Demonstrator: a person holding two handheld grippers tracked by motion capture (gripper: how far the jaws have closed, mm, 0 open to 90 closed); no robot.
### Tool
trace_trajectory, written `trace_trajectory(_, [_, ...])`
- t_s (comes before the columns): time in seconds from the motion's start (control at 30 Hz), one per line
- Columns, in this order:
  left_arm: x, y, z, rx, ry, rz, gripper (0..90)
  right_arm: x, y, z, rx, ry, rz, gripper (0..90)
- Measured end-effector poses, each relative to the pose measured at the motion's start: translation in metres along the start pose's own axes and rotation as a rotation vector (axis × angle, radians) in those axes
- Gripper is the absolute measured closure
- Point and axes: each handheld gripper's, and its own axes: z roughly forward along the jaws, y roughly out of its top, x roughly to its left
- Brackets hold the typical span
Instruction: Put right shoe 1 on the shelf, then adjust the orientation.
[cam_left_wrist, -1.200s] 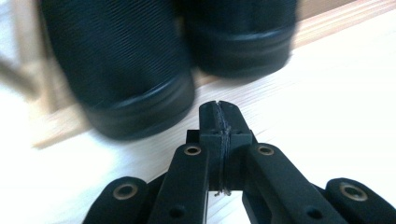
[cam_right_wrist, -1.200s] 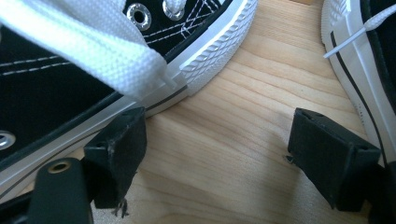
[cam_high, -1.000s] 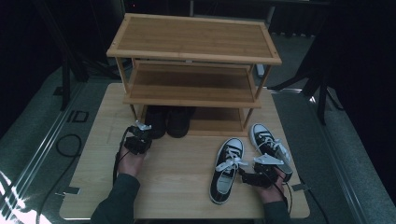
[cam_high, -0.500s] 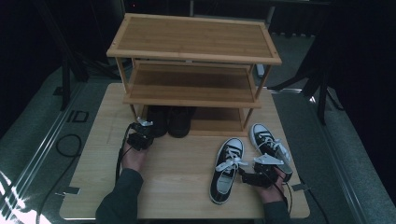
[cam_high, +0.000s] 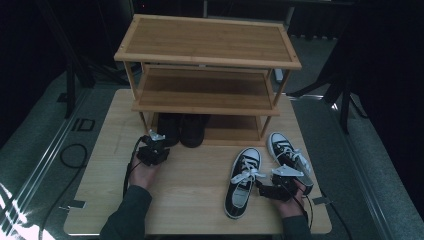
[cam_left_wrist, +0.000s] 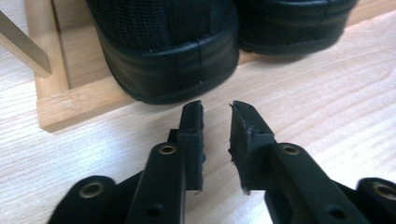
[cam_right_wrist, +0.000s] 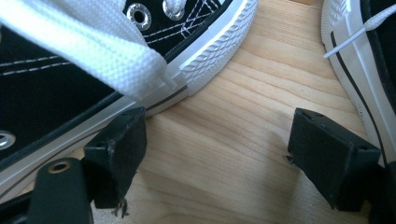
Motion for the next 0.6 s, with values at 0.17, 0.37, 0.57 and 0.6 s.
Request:
trace_trajectory(0.17, [-0.003, -0.011, -0.004, -0.024, -0.029, -0.003, 64.1, 0.0, 0.0, 0.0, 0.0, 0.0, -0.001, 19.5])
trace_trajectory(0.37, [-0.003, -0.015, 0.0, 0.005, -0.049, 0.005, 61.1, 0.0, 0.0, 0.0, 0.0, 0.0, -0.001, 19.5])
trace_trajectory(0.57, [0.0, -0.018, 0.005, 0.021, -0.047, -0.004, 60.6, 0.0, 0.0, 0.0, 0.0, 0.0, -0.001, 19.5])
trace_trajectory(0.6, [0.0, -0.018, 0.005, 0.022, -0.049, -0.009, 60.2, 0.0, 0.0, 0.0, 0.0, 0.0, -0.001, 19.5])
